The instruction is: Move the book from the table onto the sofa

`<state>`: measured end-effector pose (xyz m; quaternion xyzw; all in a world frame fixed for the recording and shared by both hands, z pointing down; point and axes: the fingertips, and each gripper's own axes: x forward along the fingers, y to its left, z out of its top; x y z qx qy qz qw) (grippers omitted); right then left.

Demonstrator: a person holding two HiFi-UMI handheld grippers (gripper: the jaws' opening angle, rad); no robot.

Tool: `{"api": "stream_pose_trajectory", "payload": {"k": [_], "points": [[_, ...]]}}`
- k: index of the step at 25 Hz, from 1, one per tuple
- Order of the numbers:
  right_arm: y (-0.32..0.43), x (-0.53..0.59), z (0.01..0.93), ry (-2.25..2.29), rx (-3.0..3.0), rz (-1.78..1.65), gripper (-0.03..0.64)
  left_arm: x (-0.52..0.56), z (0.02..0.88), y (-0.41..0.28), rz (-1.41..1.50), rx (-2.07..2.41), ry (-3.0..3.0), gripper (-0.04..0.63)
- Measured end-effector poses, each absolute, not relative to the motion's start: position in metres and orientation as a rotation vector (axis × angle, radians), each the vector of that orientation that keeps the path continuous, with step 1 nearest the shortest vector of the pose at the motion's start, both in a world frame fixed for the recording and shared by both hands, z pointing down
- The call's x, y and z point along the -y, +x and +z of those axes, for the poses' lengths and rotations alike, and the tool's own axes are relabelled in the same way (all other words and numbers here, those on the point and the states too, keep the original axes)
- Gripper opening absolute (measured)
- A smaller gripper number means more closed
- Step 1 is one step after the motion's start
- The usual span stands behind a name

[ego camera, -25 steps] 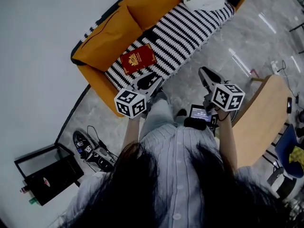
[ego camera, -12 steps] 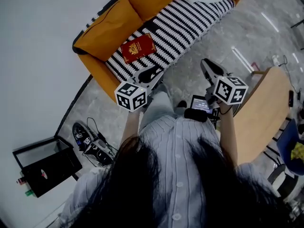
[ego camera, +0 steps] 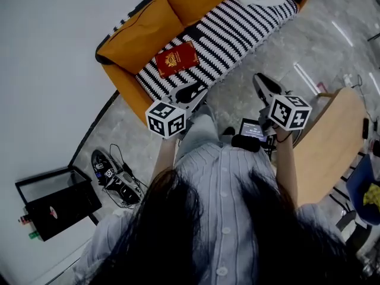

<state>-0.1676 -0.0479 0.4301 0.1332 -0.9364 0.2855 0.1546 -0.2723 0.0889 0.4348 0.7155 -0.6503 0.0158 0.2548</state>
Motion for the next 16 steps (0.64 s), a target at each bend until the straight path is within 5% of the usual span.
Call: {"api": "stream_pose_trajectory", "payload": {"k": [16], "points": [[-0.144, 0.068, 0.438, 0.467, 2.664, 0.839, 0.057, -0.074, 0.449, -0.259, 0.07, 1.711, 1.949, 0.133]]}}
